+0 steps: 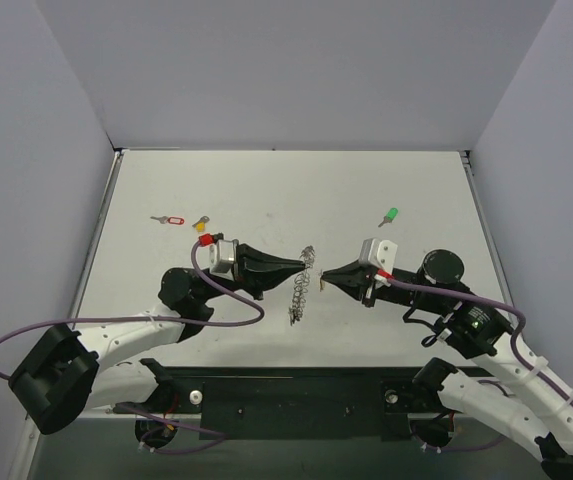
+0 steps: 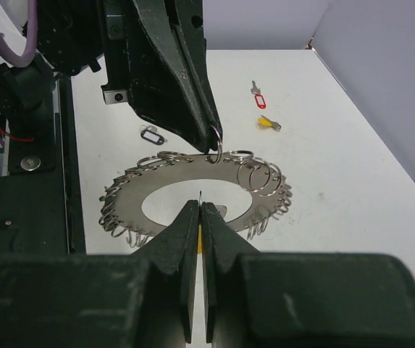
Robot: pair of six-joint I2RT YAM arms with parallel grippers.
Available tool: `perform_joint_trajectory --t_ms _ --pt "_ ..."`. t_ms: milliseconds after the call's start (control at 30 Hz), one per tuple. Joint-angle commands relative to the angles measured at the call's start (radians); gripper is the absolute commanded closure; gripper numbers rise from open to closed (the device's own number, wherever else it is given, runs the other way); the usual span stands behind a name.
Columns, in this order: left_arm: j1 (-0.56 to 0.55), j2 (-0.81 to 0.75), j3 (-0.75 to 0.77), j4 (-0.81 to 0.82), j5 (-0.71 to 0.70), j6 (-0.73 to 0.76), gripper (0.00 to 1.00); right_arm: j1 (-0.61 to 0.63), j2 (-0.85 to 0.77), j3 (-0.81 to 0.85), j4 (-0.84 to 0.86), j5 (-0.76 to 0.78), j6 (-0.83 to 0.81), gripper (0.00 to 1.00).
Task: Put the keys on the keyring
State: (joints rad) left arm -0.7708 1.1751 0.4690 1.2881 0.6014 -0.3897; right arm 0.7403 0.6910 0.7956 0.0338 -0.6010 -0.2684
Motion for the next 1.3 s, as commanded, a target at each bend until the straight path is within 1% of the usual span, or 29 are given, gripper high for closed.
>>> perform_joint_trajectory --t_ms 0,100,367,1267 --pt "0.001 -0.009 0.063 0.352 0.008 -0.069 1.00 -0.002 -0.036 -0.045 0.146 -0.043 0.077 1.00" --pt "-0.001 0.004 0.079 0.352 0.014 -0.095 1.00 -0.018 -0.045 -0.068 0.216 -0.010 0.087 1.00" --pt "-0.002 0.018 0.089 0.352 0.008 -0.112 1.00 -0.022 -0.054 -0.114 0.322 0.030 0.144 1.00" --pt "-0.013 0.018 0.091 0.352 0.001 -0.104 1.00 0.005 -0.025 -0.122 0.356 0.018 0.173 1.00"
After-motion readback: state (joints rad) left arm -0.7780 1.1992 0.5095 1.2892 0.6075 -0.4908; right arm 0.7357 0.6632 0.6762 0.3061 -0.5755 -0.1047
